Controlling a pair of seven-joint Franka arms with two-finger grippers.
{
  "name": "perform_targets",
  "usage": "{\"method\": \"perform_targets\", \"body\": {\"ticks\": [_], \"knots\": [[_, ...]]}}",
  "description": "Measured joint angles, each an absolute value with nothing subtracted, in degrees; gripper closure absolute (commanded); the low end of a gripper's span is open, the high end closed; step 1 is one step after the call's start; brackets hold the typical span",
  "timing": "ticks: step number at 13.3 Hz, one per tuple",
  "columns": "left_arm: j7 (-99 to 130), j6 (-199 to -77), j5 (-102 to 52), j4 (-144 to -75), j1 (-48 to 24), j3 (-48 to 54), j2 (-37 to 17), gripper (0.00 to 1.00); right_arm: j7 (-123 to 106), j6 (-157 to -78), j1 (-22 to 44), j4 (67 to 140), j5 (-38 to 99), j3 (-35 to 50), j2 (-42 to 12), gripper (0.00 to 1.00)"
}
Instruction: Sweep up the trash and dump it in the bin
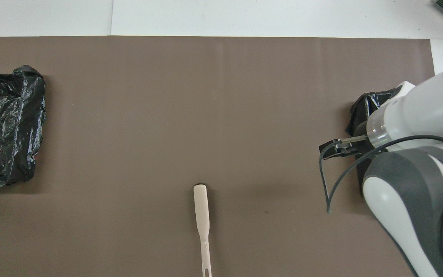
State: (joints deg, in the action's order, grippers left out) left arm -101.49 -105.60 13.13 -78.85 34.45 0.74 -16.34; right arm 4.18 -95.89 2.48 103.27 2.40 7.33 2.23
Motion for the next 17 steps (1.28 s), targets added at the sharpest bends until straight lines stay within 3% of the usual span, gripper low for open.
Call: {"method": "perform_targets", "body": {"ticks": [4,8,17], "knots": [[-101.4,-110.0,17.4,-85.9,33.0,1.0,-13.1,1.0,3.5,-95.9,1.9,101.4,0.1,-0.7,2.3,0.0],[-101.3,-110.5,24.1,-87.4,29.1,1.1,-11.7,1.0,-0.4,-95.9,1.8,97.8,-1.5,-5.9,2.4,0.0],[-101.3,-110.6,33.0,-88.4,24.8,1.2,-10.4,1.0,-0.4,-95.9,2.7,97.7,-1.5,-5.5,2.4,0.0]]}}
